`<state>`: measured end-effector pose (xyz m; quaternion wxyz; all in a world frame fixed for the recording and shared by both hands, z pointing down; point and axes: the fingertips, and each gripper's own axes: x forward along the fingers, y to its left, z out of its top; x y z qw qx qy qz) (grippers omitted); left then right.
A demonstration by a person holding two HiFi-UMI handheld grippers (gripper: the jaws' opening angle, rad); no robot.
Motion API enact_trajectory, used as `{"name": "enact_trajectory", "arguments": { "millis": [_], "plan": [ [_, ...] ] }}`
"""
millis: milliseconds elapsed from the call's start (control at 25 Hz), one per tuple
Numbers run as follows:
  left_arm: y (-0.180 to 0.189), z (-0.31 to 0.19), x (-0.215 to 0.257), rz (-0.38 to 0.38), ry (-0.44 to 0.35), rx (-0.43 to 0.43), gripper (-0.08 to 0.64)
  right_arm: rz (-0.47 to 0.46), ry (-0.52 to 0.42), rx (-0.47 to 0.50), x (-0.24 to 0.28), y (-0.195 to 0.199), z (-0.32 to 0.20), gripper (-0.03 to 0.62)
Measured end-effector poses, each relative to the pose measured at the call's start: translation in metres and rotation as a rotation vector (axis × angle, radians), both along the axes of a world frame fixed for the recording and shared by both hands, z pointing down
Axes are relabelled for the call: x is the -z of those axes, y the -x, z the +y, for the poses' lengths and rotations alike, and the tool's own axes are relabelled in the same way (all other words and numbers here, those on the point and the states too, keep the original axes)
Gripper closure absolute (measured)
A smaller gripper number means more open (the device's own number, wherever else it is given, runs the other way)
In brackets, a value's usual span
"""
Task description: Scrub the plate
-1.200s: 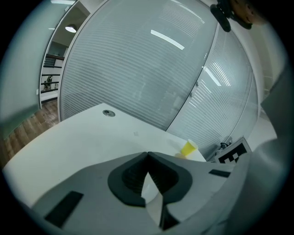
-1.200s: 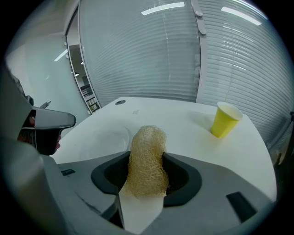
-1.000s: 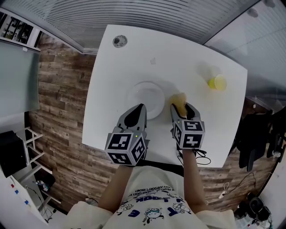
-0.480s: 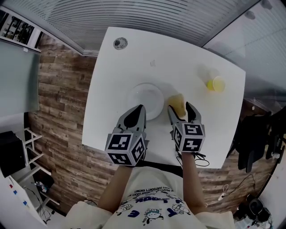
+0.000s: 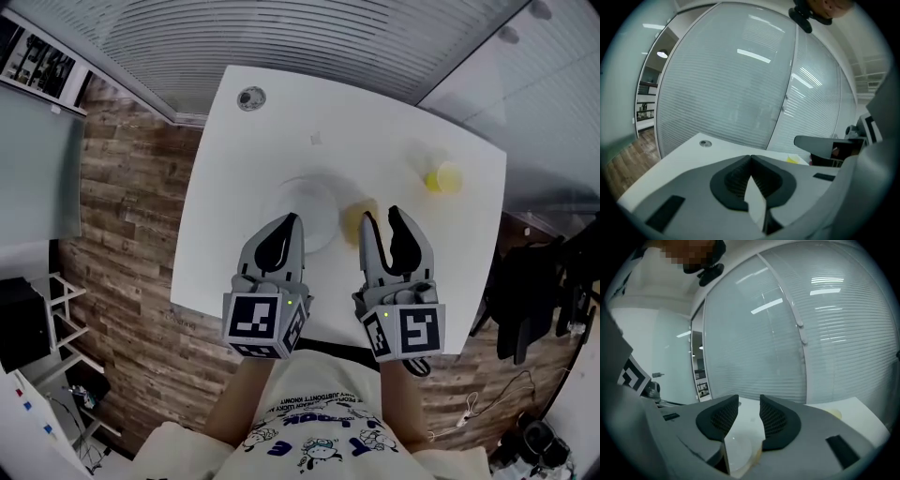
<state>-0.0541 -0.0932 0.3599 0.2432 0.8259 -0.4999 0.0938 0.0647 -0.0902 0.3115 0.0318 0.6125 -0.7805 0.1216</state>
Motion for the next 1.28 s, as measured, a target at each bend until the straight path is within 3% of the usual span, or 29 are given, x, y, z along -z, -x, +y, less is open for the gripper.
{"name": "enact_trajectory", "arguments": {
  "millis": [160,440,1040,1280],
  "plan": [
    [-0.002,-0.001,0.027,-0.031,-0.120,0.013,0.535,-0.016,-0.062,0.035,0.014,0.012,0.006,0.578],
    [0.000,0.004,0.061,-0.075,-0.273,0.047,0.535,-0.044,-0.088,0.008,0.024,0.018,0.021,0.586],
    [-0.004,0.017,0.084,-0.141,-0.352,0.057,0.535,-0.035,-0.104,-0.020,0.036,0.007,0.031,0.589],
    [-0.006,0.021,0.083,-0.140,-0.331,0.072,0.535,-0.041,-0.109,-0.026,0.038,0.001,0.033,0.589]
  ]
}}
